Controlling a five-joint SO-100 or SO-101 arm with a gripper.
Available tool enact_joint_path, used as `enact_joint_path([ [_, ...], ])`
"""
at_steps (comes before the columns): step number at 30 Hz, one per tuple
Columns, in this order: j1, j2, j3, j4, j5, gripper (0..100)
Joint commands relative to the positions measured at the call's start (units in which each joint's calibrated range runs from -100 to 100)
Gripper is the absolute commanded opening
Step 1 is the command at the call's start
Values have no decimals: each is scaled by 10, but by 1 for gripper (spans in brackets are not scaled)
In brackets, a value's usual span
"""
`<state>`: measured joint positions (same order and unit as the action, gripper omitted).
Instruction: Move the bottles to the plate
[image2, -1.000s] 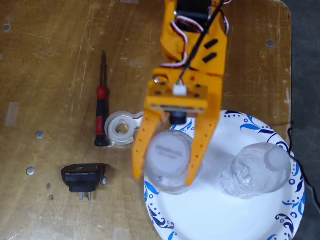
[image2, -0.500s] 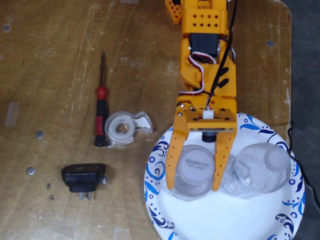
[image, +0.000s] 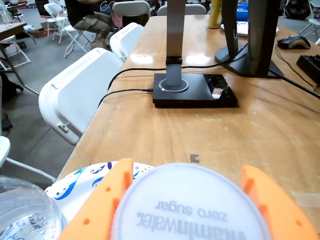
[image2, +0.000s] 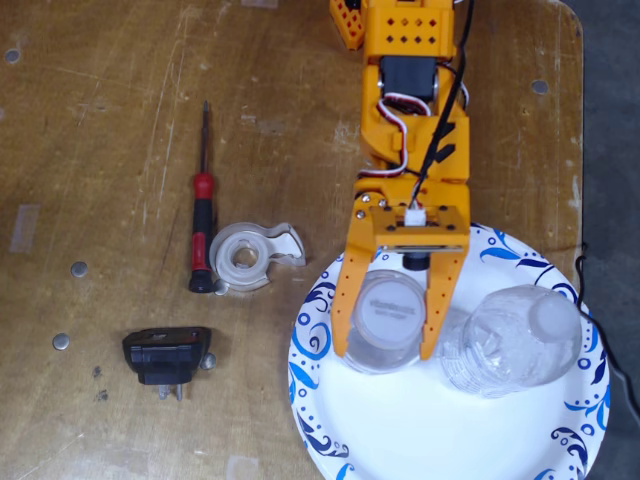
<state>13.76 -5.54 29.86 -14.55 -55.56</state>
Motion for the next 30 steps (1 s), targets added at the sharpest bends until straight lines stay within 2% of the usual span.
enact_joint_path([
  [1,-6,-29,0,-10,-28,1],
  [6,-15,-7,-15,-20,-29,1],
  [14,-7,57,8,-159,-25,1],
  [19,-3,100,15,-241,13,1],
  [30,-2,114,5,-238,16,2],
])
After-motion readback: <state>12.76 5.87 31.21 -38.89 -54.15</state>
